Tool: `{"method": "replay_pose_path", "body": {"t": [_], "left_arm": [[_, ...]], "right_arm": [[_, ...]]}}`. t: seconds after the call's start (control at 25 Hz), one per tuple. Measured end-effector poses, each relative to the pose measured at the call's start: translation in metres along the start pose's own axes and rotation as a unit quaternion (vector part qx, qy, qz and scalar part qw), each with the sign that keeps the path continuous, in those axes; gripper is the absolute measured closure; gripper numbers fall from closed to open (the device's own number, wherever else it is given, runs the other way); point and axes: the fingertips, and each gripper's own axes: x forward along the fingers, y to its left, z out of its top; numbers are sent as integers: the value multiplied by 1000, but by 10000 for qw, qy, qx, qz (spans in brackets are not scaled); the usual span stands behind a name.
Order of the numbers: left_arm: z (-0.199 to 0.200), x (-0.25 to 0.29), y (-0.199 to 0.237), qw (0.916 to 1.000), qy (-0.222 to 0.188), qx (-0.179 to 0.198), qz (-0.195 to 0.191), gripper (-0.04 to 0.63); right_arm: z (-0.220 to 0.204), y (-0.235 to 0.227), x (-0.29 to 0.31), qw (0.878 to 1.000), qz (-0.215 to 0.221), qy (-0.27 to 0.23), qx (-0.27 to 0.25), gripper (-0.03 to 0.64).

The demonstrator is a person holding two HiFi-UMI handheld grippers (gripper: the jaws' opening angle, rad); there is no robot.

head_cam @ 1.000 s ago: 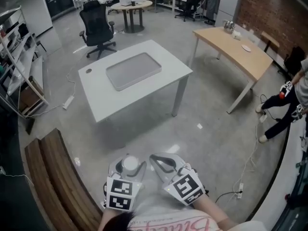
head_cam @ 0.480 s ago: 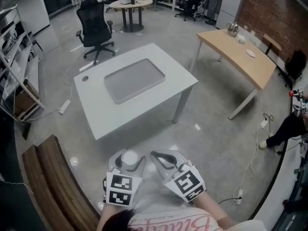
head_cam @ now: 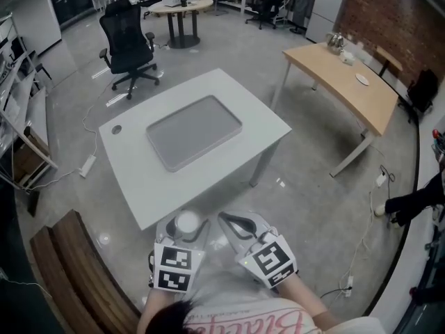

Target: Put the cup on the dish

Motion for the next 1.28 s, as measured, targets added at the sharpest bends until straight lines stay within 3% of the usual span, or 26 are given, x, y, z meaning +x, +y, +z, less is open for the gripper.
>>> {"method": "replay_pose_path", "body": {"t": [0.24,0.56,1.0,1.28], "left_arm": [[12,22,19,9999,-12,72,-81,341],[22,55,33,9998,11,-112,-162,341],[47,130,76,9999,-36,-12,159,341],[49,181,113,9986,67,-252,452,341]], "right_arm": [[0,-10,20,9999,31,139,-10,615],[-5,-36,39,9994,51,340,-24,615],[10,-93,96,9983,440,355,163,615],[14,-128,126,9965,668,443,227,615]]}}
